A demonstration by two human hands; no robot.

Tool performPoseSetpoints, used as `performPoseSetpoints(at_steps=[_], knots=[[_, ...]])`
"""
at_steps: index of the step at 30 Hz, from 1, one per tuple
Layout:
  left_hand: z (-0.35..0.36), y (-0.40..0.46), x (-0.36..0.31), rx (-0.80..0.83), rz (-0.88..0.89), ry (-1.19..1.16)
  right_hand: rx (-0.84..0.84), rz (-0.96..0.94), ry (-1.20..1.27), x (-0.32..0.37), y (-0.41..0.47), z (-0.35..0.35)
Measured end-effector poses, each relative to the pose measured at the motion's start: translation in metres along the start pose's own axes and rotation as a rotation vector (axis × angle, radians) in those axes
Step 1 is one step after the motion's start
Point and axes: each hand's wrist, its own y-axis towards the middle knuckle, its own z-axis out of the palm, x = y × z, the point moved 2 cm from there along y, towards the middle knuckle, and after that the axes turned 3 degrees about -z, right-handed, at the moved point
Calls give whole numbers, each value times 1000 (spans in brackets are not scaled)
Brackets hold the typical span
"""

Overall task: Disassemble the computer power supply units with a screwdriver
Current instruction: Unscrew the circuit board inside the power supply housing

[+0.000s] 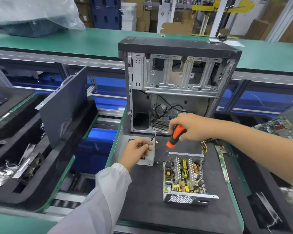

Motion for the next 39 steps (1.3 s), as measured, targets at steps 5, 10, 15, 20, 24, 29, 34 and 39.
performPoseSetpoints(at_steps=[5,10,15,20,24,29,34,39], knots=[[0,-5,14,-61,-44,20,-70,82,350,-14,-10,-17],[4,-14,29,-87,-264,-152,-245,160,737,-21,-19,-10],[5,-18,28,-42,-445,-719,-327,227,948,-27,-21,8],[-1,-18,19,-74,-373,-796,-345,244,993,-29,-21,19],[-3,-18,14,-67,-322,-841,-400,234,1030,-32,-24,24],[-2,-24,15,-143,-371,-1026,-668,205,1154,-42,-34,37],[17,-31,28,-60,-420,-174,-836,120,1219,-33,-42,67],[35,-43,60,212,-287,332,-923,67,1125,-17,-48,88]])
